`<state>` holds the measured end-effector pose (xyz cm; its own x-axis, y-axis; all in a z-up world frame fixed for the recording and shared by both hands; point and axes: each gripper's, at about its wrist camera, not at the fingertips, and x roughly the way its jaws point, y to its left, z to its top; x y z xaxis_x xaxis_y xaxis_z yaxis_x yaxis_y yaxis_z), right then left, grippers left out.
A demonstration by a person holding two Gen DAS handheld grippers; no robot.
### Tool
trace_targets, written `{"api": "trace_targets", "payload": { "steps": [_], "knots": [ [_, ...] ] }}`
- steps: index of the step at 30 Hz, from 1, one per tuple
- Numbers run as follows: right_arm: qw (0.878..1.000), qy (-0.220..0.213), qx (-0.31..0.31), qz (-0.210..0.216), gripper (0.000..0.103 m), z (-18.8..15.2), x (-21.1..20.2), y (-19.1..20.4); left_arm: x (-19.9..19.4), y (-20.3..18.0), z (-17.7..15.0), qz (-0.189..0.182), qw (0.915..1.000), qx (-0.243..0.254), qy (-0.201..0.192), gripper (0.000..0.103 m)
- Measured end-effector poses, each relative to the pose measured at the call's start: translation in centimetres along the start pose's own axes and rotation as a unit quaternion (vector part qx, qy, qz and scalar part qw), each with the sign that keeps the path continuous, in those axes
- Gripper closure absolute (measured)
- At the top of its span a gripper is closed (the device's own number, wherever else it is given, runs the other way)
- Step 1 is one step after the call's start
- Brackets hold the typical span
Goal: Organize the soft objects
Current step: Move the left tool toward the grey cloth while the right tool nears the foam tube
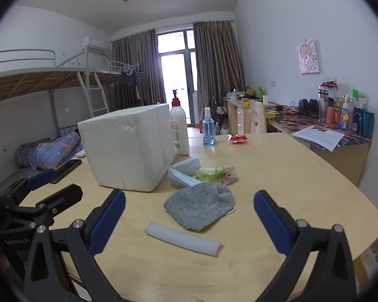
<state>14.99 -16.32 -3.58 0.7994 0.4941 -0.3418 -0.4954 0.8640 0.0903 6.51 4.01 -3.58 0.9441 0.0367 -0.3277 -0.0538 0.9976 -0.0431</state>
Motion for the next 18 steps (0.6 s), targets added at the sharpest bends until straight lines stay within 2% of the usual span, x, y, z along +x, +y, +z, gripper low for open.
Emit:
{"api": "trace_targets", "payload": {
  "steps": [14, 18],
  "knots": [
    [0.999, 0.044, 0.018, -0.008, 0.000, 0.5, 2.3, -3.5, 4.3, -2.5, 0.3, -0.040, 0.9971, 0.032, 0.056, 0.001],
    [0.998, 0.057, 0.010, 0.003, 0.000, 0.1, 2.6, -4.1, 5.5, -2.4, 0.9, -0.053, 0.9955, 0.037, 0.070, 0.001]
  ]
}}
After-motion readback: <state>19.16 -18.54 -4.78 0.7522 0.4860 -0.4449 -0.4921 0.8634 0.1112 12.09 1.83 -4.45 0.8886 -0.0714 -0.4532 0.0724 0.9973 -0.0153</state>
